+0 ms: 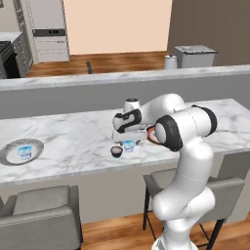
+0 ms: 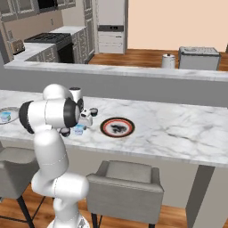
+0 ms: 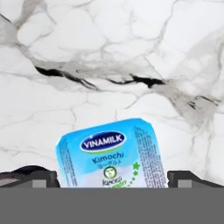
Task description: Place two yogurt containers on each plate.
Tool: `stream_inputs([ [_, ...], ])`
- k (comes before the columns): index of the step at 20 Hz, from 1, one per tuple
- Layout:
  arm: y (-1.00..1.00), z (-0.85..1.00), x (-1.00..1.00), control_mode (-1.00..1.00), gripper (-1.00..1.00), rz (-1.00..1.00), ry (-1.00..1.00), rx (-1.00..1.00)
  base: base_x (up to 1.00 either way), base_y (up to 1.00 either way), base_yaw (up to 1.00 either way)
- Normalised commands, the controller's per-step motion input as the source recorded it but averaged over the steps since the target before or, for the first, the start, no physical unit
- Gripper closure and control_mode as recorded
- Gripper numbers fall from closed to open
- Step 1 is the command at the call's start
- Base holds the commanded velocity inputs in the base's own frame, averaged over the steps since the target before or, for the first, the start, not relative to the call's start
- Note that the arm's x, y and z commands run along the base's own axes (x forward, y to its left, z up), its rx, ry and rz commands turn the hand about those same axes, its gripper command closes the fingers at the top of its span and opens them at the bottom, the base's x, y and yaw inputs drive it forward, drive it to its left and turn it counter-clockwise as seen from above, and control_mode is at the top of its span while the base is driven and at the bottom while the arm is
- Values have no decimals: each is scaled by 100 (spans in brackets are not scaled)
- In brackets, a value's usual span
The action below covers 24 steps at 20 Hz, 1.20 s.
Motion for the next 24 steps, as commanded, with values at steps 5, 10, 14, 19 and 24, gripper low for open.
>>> stream_inputs([
  [5,0,-15,0,-100,-100,0,0,0,0,0,0],
  [10,0,-16,0,-100,-100,0,0,0,0,0,0],
  [14,0,-5,0,-100,100,0,-1,0,0,0,0],
  [19,-3,4,-2,-100,100,0,-1,0,0,0,0],
  [24,-40,28,-2,-100,100,0,-1,0,0,0,0],
])
